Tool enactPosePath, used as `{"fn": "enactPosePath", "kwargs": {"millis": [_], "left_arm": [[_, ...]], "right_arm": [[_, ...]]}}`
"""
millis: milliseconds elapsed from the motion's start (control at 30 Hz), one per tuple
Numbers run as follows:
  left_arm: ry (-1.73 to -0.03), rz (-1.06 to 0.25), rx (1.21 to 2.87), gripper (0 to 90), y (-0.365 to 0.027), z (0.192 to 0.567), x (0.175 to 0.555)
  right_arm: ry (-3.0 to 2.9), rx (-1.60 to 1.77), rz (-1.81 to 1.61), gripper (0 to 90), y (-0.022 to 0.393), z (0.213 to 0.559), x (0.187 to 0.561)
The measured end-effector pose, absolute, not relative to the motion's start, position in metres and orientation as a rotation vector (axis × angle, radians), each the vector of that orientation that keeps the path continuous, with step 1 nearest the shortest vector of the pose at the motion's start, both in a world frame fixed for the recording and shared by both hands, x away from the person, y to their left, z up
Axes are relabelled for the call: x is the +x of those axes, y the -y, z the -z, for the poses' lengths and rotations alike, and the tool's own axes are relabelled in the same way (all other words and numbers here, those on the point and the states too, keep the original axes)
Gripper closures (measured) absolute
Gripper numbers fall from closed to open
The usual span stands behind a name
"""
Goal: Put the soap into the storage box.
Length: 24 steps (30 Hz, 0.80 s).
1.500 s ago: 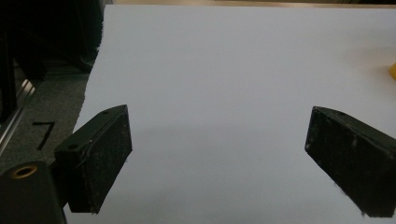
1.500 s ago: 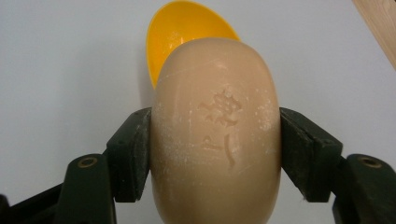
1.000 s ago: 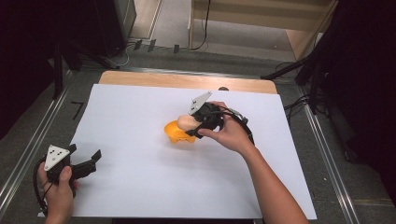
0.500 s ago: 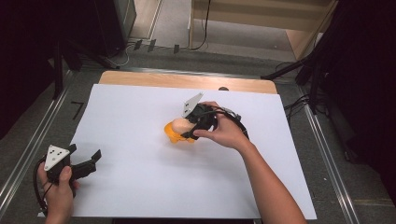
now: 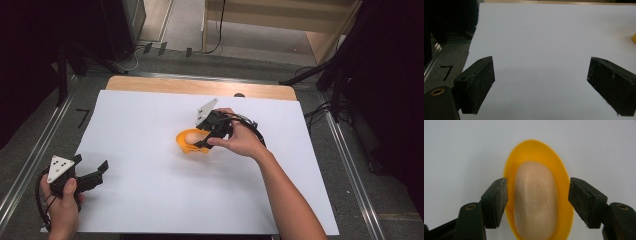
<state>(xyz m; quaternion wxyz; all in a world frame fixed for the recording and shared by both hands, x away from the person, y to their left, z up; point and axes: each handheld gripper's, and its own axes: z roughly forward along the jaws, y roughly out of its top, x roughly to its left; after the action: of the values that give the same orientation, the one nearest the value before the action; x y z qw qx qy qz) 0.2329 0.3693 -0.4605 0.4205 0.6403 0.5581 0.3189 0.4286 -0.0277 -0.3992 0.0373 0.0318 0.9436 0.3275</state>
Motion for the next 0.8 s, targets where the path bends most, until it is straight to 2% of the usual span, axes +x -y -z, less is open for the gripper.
{"fn": "enactPosePath", "kwargs": {"millis": [400,800], "left_arm": [[-1.399,-0.799,1.602,8.3,-0.369,0.46,0.233],[-1.401,-0.801,1.603,8.3,-0.369,0.461,0.233]], "right_arm": [[-2.858,0.217,-1.027,32.3,0.049,0.391,0.427],[-2.788,0.39,-1.095,29.6,0.093,0.39,0.422]]}}
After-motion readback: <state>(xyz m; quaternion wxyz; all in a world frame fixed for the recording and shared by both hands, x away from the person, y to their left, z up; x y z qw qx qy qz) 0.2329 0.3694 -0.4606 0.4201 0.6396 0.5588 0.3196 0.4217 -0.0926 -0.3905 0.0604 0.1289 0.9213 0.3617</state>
